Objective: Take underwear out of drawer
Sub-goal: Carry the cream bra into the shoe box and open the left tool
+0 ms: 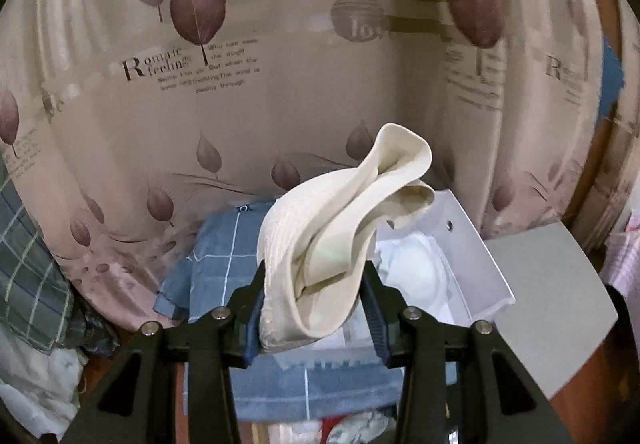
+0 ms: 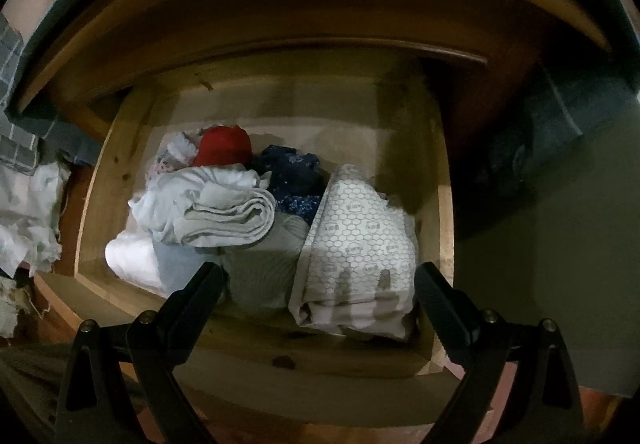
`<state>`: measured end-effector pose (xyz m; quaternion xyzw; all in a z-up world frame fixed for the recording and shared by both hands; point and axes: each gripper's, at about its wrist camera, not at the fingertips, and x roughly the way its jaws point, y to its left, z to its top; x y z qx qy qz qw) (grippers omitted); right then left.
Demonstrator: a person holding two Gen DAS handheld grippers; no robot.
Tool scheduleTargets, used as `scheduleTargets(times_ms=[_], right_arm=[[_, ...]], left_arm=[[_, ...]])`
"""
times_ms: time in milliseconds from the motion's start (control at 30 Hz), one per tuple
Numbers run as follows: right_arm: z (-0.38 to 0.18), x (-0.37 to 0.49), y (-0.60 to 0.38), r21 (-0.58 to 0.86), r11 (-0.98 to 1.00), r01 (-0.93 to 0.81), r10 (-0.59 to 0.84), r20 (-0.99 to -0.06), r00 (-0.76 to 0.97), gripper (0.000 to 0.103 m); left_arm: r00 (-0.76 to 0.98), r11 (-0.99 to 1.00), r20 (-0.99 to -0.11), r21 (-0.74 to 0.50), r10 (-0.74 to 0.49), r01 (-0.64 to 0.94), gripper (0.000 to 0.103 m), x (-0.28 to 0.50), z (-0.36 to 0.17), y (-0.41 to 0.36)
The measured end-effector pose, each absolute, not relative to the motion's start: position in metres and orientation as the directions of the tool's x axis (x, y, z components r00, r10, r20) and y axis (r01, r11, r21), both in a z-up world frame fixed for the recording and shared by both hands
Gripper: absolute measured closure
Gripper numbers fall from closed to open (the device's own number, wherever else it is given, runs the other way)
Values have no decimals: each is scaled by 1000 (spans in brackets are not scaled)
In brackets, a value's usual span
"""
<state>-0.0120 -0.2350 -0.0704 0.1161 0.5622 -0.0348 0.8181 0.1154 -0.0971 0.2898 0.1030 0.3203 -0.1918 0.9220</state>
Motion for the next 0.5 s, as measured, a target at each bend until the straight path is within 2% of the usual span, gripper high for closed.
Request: scheduleTargets(times_ms=[500], right_arm=[[-75, -9, -230, 159, 972, 173, 91, -934, 346, 8]], left_arm=[[624, 912, -762, 116, -172, 393, 60, 198, 170, -134]])
